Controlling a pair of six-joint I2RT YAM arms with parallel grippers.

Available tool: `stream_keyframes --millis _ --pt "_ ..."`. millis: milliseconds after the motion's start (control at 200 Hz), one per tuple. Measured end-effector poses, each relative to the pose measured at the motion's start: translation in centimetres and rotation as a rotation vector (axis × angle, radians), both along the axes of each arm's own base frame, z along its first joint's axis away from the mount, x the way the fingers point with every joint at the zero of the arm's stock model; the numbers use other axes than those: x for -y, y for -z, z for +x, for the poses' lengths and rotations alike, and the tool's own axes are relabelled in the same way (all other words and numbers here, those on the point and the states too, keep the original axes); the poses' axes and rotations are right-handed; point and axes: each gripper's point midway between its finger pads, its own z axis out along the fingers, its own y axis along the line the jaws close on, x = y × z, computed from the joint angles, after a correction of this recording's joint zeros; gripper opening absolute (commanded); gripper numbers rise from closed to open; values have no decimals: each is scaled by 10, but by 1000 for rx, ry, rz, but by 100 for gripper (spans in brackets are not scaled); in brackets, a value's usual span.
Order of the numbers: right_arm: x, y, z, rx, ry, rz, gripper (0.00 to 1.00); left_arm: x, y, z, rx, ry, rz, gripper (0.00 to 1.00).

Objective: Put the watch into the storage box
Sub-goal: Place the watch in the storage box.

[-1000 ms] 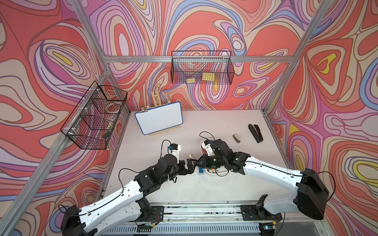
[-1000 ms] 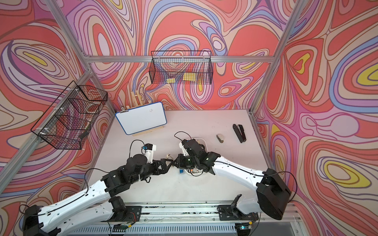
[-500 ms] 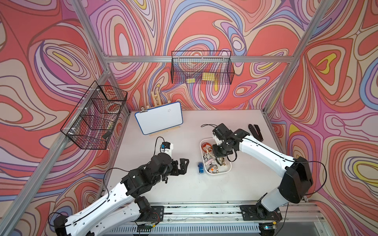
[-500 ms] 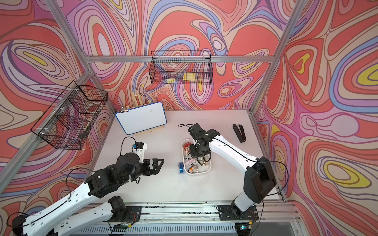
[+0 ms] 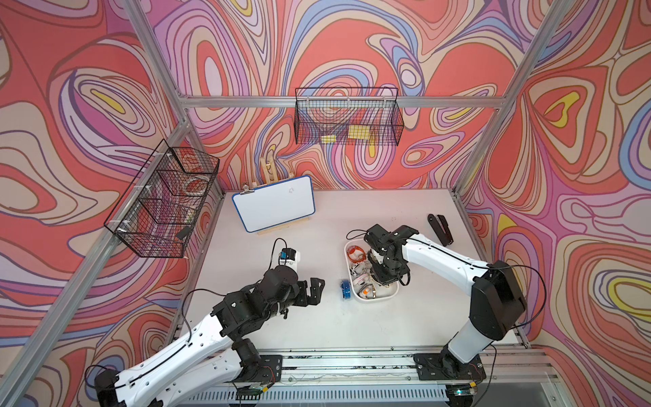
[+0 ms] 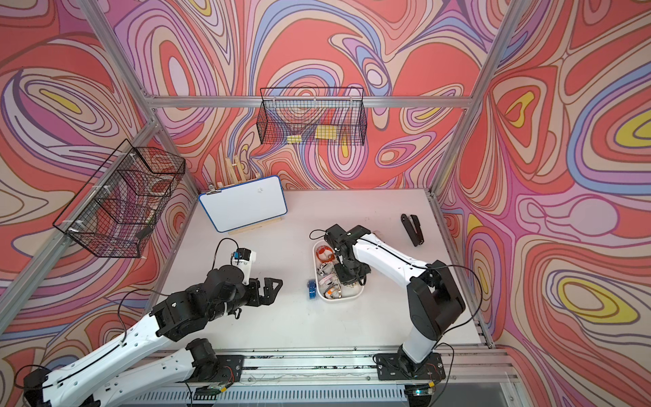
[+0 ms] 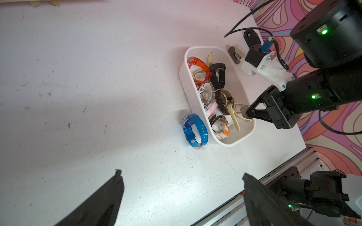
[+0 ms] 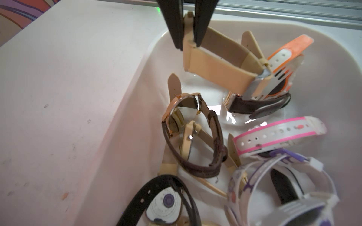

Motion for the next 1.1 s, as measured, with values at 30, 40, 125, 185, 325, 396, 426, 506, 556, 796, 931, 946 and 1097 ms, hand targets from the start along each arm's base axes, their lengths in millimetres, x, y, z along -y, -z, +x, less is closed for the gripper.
stream_keyframes --millis 30,40,125,185,325,396,426,506,556,796,931,946,1097 --pt "1 2 -1 -6 -2 -7 8 0 1 0 -1 0 1 100" --pt "1 2 -1 -7 -2 -8 8 0 1 0 -1 0 1 100" --pt "2 8 -1 -17 -4 -22 9 0 2 0 -3 1 3 99" --pt "3 13 -1 -24 -7 -31 10 0 2 -1 -5 3 2 99" --pt "5 23 -2 -38 -7 -47 11 0 3 -2 -6 7 -1 100" --pt "5 26 -2 -44 -8 -54 15 0 3 -2 -8 9 -3 99" --pt "6 28 -2 -46 -6 -55 19 1 3 -3 -9 11 -4 99" --pt "6 29 -3 -47 -10 -55 29 1 3 -3 -11 14 -5 100" --pt "5 29 -2 -45 -11 -54 34 1 3 -3 -11 15 -5 100" --pt "3 18 1 -29 -14 -42 44 3 5 -4 -20 24 -5 99" --pt "-2 -1 5 16 -13 3 51 8 10 -6 -39 50 -2 99" --pt "-3 -4 5 20 -14 11 51 9 11 -7 -40 56 -4 99" --pt "-16 -35 8 91 -10 128 66 29 30 -12 -98 139 -16 96"
